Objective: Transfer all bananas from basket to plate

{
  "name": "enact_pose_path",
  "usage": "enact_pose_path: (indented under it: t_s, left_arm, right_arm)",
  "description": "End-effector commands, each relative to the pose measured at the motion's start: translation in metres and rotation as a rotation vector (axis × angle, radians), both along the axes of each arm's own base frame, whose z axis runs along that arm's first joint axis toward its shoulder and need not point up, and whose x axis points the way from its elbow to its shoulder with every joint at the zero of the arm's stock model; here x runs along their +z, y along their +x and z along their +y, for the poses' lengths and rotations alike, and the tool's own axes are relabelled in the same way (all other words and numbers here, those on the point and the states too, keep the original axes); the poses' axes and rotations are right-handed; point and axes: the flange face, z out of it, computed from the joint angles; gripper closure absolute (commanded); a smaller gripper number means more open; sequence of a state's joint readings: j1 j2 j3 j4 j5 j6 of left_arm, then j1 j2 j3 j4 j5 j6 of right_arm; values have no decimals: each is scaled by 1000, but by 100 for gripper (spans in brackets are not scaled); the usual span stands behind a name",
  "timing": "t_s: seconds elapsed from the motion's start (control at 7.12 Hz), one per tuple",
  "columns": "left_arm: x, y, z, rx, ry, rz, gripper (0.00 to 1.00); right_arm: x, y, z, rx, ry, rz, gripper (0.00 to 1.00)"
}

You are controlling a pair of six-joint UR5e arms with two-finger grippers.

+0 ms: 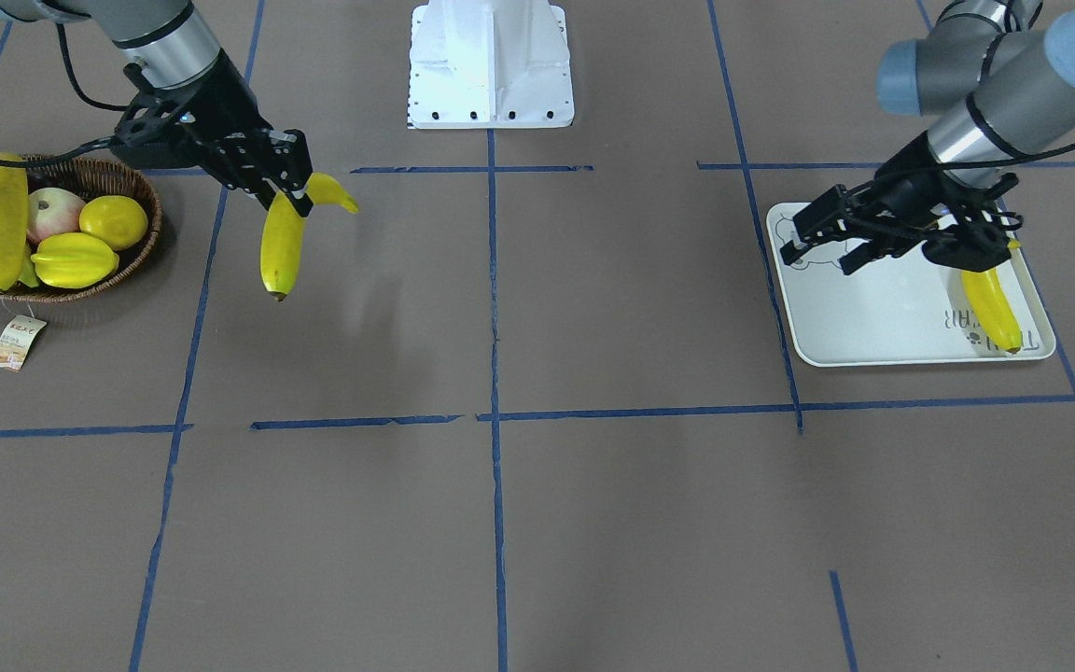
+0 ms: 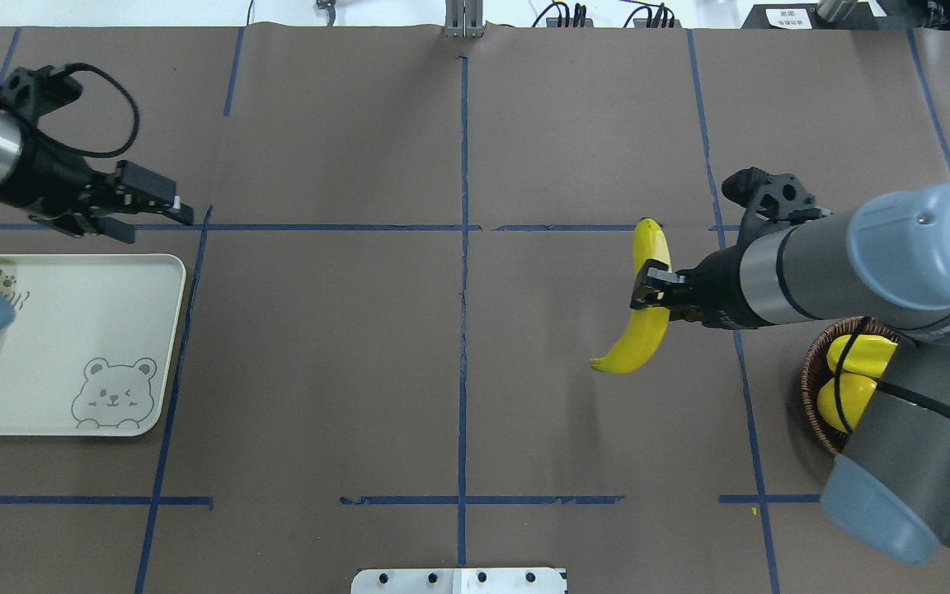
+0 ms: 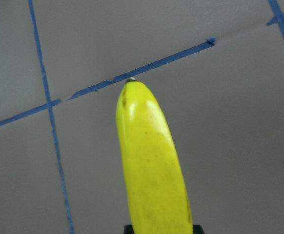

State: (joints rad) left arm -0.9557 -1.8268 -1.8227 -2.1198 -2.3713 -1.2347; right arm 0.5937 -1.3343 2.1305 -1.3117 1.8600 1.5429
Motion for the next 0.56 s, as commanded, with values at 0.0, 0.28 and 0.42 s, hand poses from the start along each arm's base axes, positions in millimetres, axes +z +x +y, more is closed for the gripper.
enact_pose_path:
  t_s: [0.0,0.28,0.42]
  left_arm:
    - [-96,74,17,43,-77,108,0]
    - [-131,107,28,24,-73,137,0]
    - [-152,131,39,6,-36,149,0]
  right_arm:
    - [-45,-55,18,49,5,-62,87]
    - [-63,-74,37,26,27,-88,85]
    - [-67,-86,50,22,44,-89,85]
